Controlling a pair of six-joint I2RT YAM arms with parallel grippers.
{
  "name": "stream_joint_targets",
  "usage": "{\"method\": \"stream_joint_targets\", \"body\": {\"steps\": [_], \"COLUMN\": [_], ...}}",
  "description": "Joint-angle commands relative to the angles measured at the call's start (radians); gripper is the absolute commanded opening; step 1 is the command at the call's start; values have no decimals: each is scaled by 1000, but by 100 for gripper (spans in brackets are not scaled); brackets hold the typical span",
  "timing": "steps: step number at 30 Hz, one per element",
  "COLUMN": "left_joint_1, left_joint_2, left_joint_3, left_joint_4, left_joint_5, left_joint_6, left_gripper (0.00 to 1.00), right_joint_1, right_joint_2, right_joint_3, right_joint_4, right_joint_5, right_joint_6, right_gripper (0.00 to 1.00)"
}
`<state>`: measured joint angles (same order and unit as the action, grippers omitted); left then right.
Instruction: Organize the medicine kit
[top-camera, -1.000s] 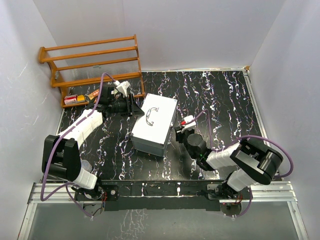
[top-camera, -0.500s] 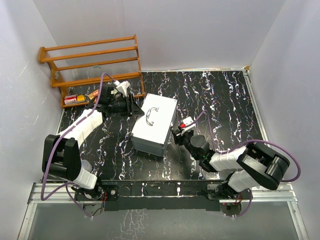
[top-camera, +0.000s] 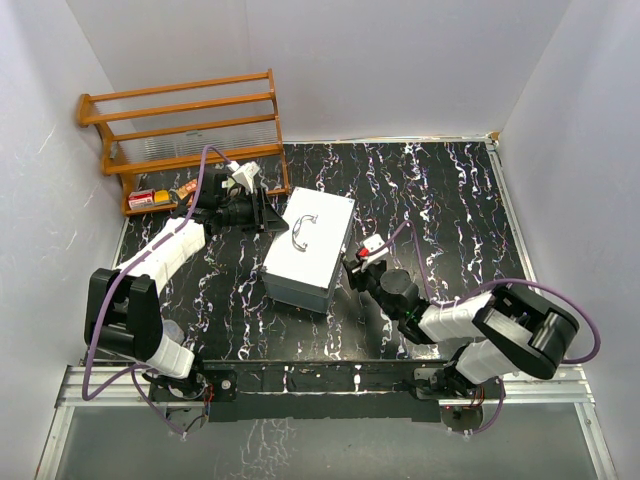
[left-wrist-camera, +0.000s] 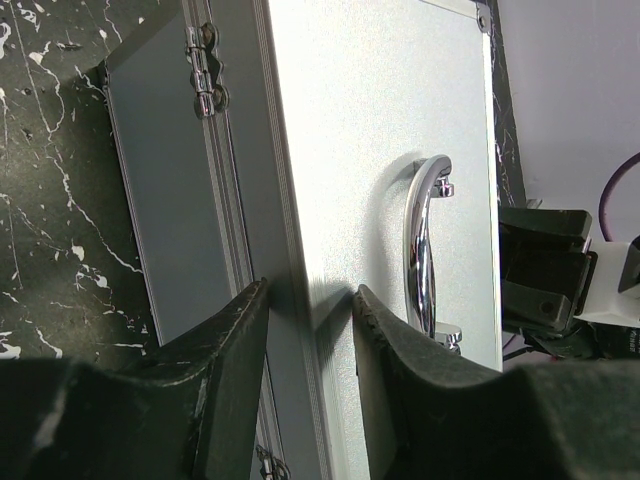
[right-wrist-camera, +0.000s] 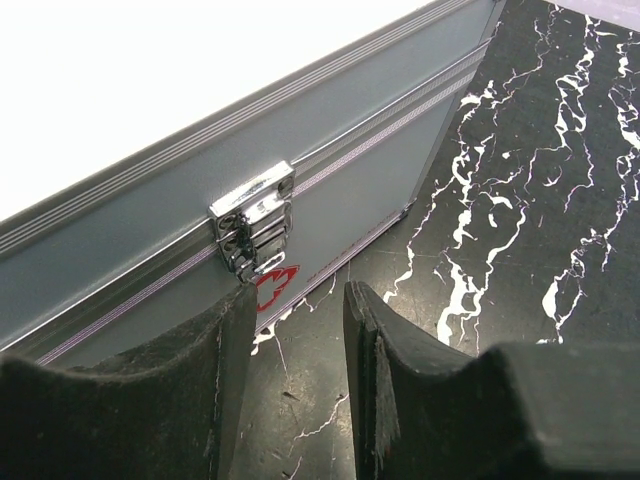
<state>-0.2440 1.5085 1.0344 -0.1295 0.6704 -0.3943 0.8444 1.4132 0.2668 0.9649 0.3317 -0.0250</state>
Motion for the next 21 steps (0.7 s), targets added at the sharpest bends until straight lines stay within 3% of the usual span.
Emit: {"method": "stream_joint_targets", "body": {"steps": [1,6,8,14,21], "left_joint_1": [-11,-10,-11,-11,-11], "left_joint_2": [60,65,66,67,73], "left_joint_3": [-42,-40,-40,-40,-40], "left_joint_4": [-121,-122,-124,-121,-121], "left_joint_5": [-94,-91,-91,-88,-81], "left_joint_6": [54,54,54,52,52], "left_gripper": [35,35,35,35,35], "right_joint_1": [2,2,3,1,3], "right_joint_2": [-52,-100,-112,-94,-48], "right_joint_3": [4,-20,-27,-6,21], "right_joint_4": [6,-56,-58,-54,-28], "right_joint_5": [15,0,-17,-68,-68], "right_joint_6": [-14,-20,-19,-15,-16], "right_gripper": [36,17,15,33,38]}}
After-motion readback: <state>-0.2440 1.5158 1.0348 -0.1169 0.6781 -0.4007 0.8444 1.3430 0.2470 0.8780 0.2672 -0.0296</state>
